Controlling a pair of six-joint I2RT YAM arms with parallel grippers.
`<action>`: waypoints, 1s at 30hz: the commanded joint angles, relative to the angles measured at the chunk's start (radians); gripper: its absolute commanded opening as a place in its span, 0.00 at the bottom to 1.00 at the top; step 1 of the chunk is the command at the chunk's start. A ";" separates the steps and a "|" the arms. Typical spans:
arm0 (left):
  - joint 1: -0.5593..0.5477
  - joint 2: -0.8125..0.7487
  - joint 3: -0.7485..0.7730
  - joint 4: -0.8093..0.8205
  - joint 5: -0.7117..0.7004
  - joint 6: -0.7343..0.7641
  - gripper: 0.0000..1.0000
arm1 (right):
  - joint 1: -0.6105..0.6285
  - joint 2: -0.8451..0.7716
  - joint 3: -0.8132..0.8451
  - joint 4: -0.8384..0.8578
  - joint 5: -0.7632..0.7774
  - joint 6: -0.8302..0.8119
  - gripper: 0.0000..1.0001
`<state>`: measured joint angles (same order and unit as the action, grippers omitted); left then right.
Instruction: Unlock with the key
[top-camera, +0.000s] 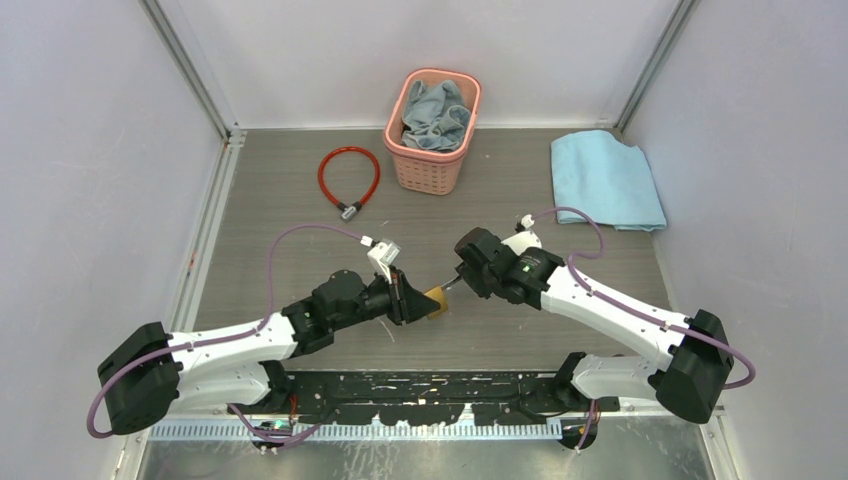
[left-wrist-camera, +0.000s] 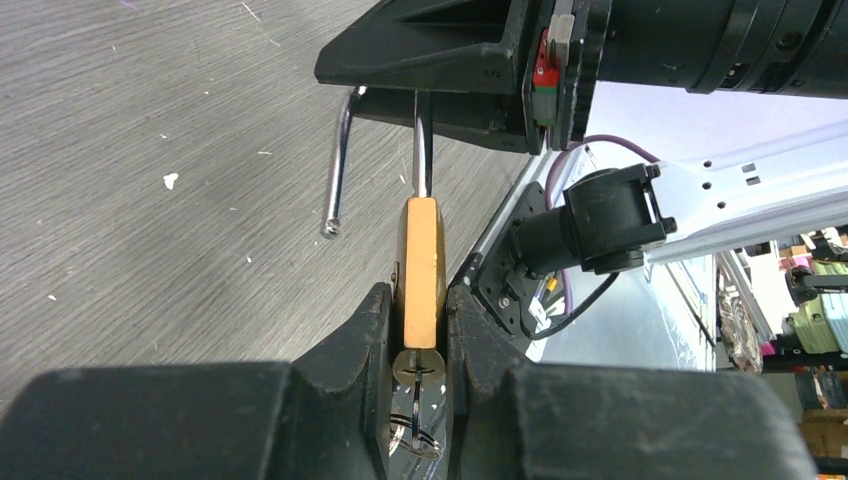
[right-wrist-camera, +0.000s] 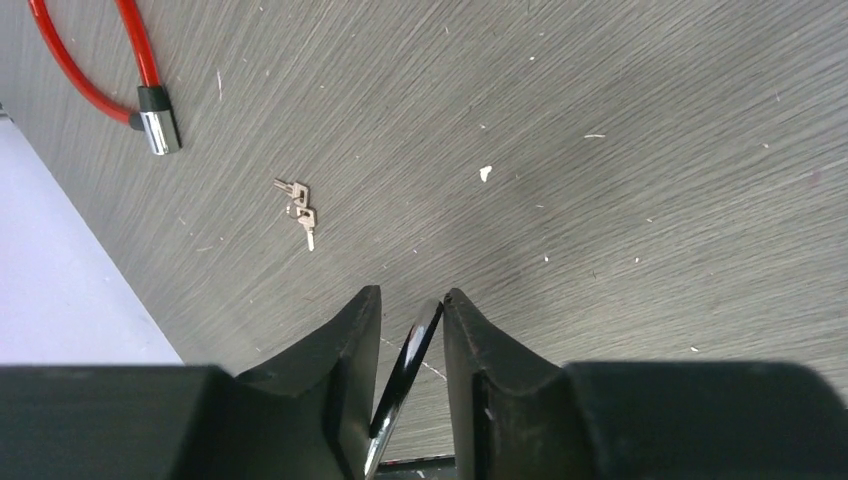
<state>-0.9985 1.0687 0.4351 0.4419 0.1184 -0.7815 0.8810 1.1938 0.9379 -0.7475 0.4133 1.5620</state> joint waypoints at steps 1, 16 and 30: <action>0.004 -0.043 0.023 0.131 0.016 -0.002 0.00 | -0.005 -0.005 0.000 0.010 0.054 -0.006 0.32; 0.005 -0.026 0.020 0.156 -0.001 -0.054 0.00 | -0.013 -0.024 0.010 0.028 0.117 -0.050 0.07; 0.012 0.154 0.080 0.127 -0.109 -0.323 0.00 | -0.022 -0.114 -0.144 0.337 0.291 -0.136 0.01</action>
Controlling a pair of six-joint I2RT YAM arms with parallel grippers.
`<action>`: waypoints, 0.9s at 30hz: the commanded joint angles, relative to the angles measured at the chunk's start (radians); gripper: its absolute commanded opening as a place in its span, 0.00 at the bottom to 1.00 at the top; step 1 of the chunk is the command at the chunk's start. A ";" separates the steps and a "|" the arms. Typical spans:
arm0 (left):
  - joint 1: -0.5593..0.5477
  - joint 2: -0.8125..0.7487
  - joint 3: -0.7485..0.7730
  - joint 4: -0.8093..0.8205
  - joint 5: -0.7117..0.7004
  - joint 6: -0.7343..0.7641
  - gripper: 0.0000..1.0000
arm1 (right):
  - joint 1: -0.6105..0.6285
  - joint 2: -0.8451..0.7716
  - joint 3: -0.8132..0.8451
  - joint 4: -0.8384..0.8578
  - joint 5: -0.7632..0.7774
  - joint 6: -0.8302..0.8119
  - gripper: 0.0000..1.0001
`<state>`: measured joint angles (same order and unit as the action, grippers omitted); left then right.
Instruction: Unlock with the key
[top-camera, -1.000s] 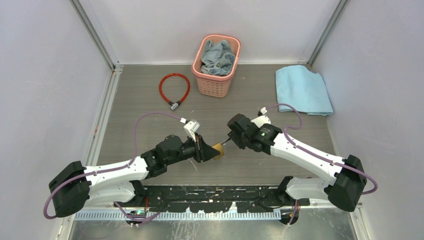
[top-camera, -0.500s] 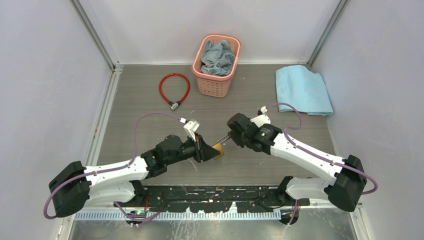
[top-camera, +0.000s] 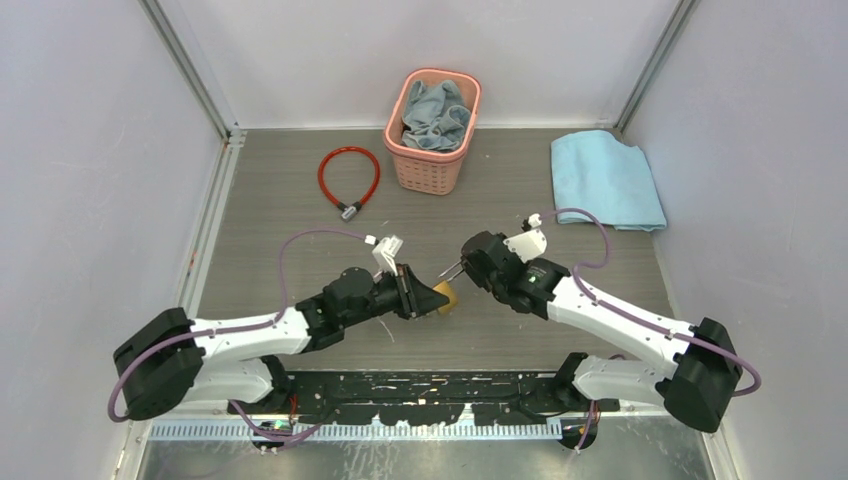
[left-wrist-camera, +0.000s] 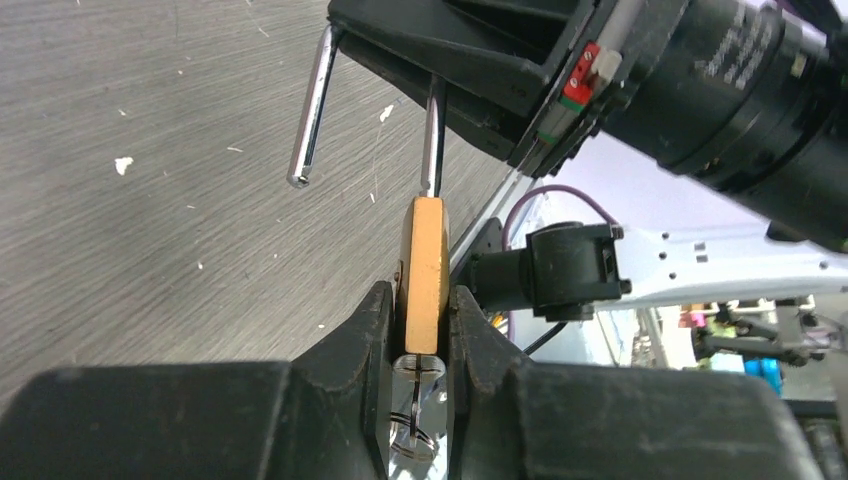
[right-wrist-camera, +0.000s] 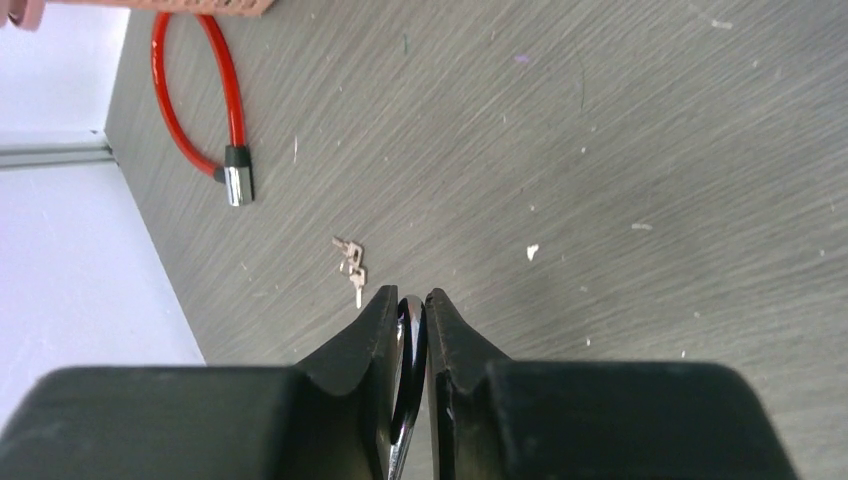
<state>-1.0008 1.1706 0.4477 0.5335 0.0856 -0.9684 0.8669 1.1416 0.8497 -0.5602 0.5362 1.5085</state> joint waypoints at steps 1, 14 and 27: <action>0.016 0.070 0.074 0.039 -0.070 -0.159 0.00 | -0.008 -0.076 -0.089 0.201 0.193 -0.094 0.01; 0.049 0.298 0.165 0.008 -0.013 -0.263 0.00 | -0.012 -0.141 -0.296 0.504 0.329 -0.200 0.01; 0.059 0.493 0.156 0.100 0.020 -0.327 0.00 | -0.021 -0.028 -0.354 0.658 0.324 -0.232 0.01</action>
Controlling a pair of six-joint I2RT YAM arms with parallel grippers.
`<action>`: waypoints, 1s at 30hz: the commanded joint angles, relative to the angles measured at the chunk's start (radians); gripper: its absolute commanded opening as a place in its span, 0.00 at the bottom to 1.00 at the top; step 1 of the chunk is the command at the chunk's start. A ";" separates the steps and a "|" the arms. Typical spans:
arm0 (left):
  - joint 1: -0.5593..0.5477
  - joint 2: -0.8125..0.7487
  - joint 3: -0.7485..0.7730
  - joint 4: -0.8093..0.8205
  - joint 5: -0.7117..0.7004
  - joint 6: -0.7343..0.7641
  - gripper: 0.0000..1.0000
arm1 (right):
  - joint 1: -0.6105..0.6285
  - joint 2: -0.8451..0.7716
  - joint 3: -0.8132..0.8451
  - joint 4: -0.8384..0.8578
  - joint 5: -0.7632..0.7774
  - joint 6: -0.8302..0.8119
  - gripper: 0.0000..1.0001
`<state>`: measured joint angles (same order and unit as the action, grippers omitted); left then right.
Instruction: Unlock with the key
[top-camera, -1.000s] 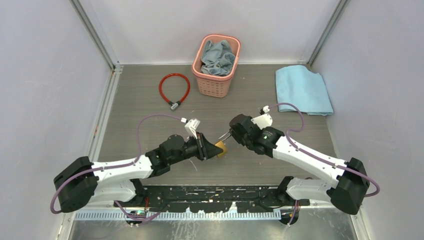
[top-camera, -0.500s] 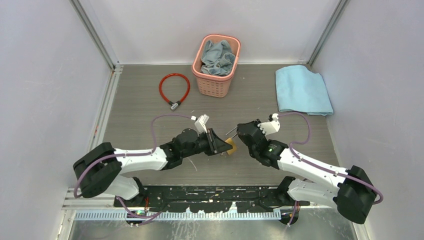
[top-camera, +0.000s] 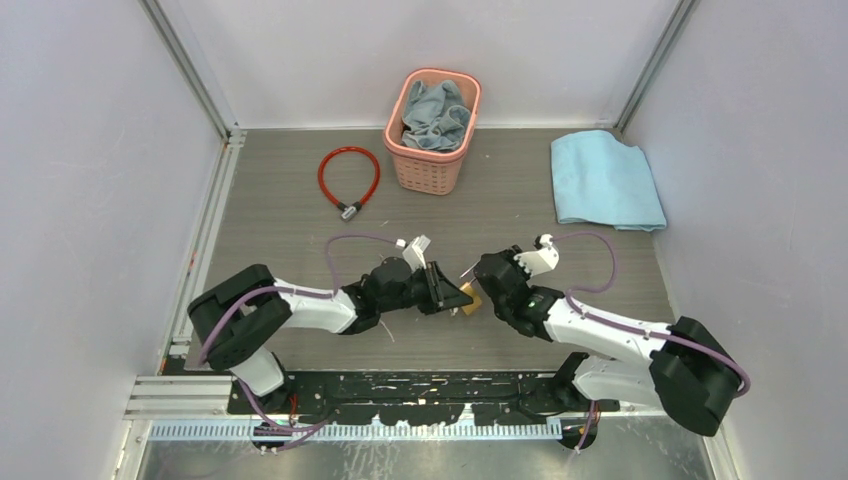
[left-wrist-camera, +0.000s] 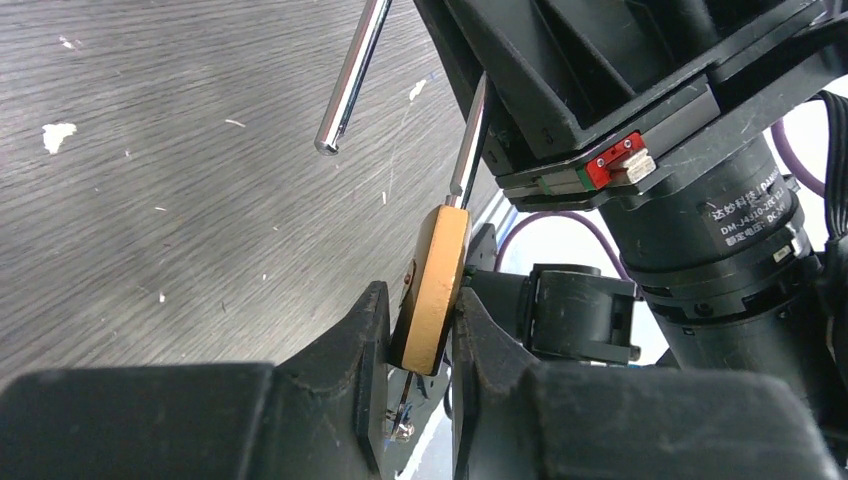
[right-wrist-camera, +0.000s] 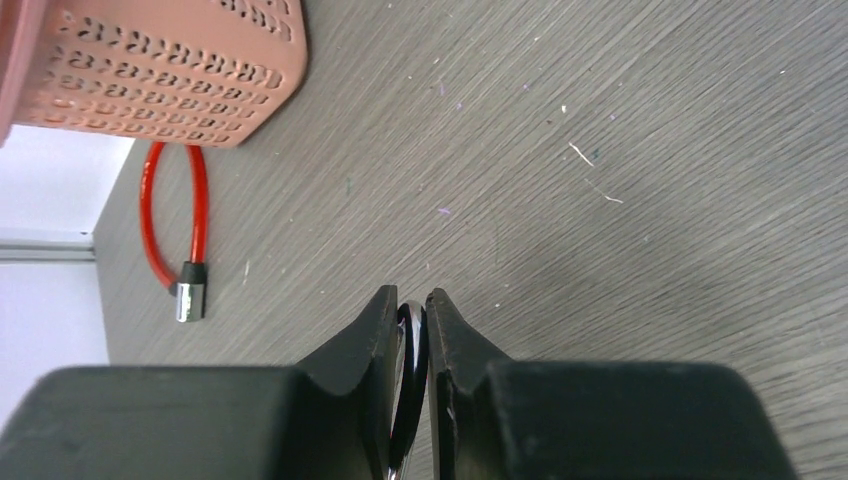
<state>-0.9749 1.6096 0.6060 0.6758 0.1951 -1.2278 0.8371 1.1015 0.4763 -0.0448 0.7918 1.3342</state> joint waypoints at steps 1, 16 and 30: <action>0.034 0.065 0.000 -0.043 -0.087 -0.068 0.00 | 0.006 0.023 0.019 0.154 0.065 -0.060 0.01; 0.079 0.206 -0.013 0.047 -0.062 -0.100 0.00 | -0.078 0.174 -0.002 0.280 -0.050 -0.096 0.01; 0.090 0.243 -0.015 0.032 -0.072 -0.101 0.00 | -0.108 0.257 -0.016 0.350 -0.115 -0.128 0.08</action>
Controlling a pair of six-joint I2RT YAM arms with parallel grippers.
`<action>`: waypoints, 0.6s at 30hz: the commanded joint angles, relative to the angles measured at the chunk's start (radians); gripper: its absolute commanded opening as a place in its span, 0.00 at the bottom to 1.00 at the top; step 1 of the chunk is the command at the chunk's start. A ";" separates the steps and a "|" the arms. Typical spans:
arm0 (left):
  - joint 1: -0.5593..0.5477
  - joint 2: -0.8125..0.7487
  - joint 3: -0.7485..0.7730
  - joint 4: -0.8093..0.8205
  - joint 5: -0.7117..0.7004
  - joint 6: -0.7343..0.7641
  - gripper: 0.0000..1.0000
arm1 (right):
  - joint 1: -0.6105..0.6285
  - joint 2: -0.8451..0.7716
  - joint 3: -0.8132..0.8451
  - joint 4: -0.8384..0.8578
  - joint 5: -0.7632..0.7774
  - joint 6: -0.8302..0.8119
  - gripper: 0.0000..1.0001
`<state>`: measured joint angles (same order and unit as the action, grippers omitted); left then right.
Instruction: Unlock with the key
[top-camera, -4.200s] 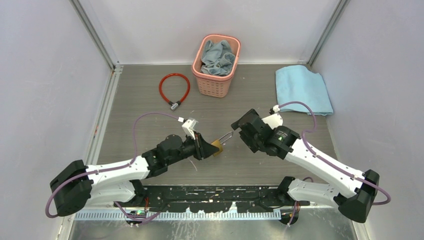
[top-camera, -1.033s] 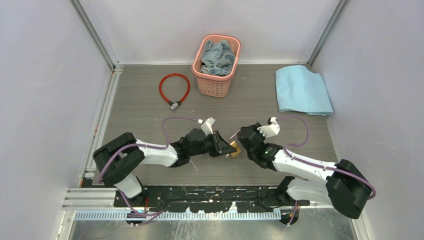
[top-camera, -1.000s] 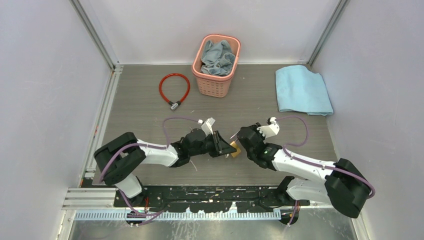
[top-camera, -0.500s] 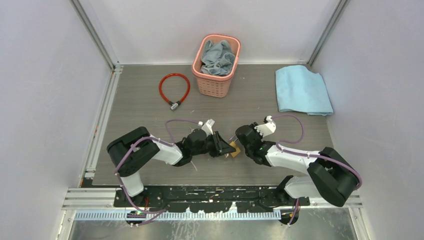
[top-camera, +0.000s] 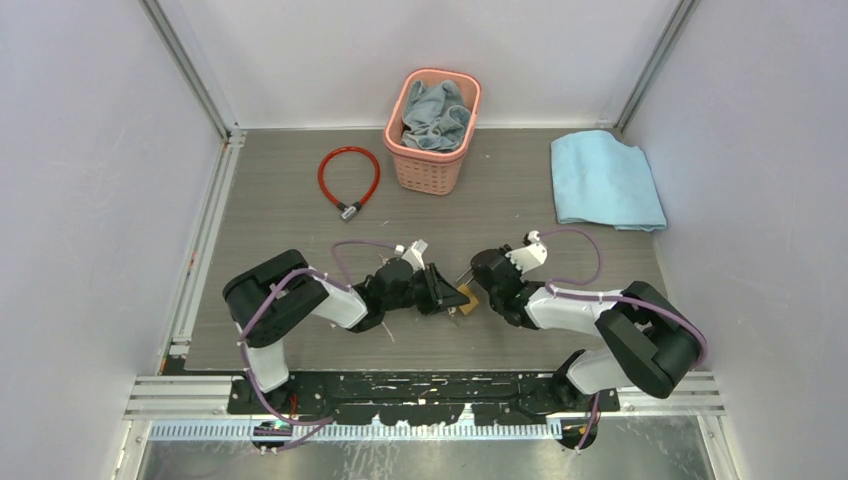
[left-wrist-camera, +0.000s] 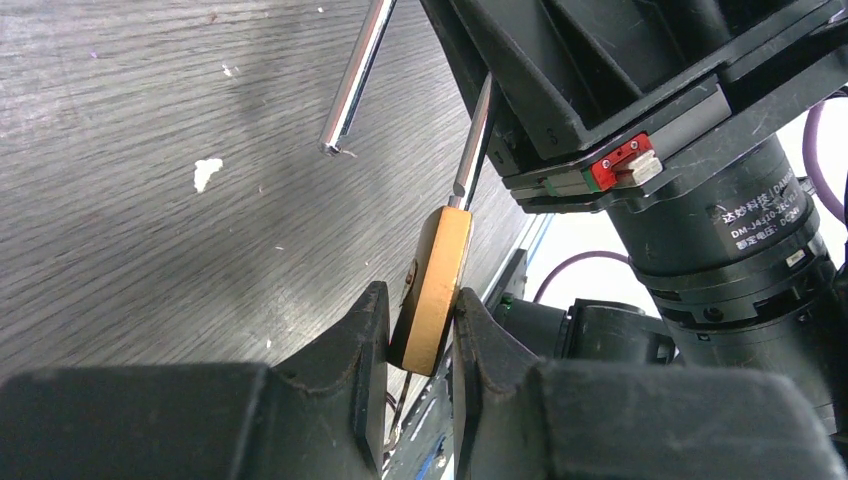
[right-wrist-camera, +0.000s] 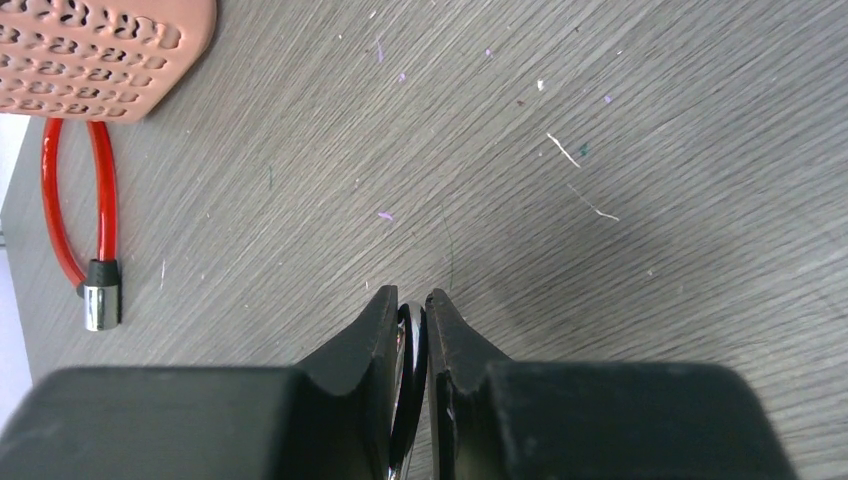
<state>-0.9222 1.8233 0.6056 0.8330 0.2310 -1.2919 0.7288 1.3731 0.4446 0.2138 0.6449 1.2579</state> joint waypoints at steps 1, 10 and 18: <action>0.037 0.028 -0.015 -0.130 -0.110 -0.034 0.00 | -0.001 -0.015 0.014 0.089 0.030 -0.052 0.11; 0.039 0.023 -0.003 -0.192 -0.124 -0.022 0.00 | -0.007 -0.039 -0.015 0.085 -0.004 -0.074 0.57; 0.039 0.038 0.022 -0.205 -0.117 -0.016 0.00 | -0.013 -0.154 -0.017 -0.021 0.019 -0.104 0.70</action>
<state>-0.8886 1.8397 0.6121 0.7284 0.1520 -1.3216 0.7223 1.2907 0.4213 0.2279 0.6235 1.1870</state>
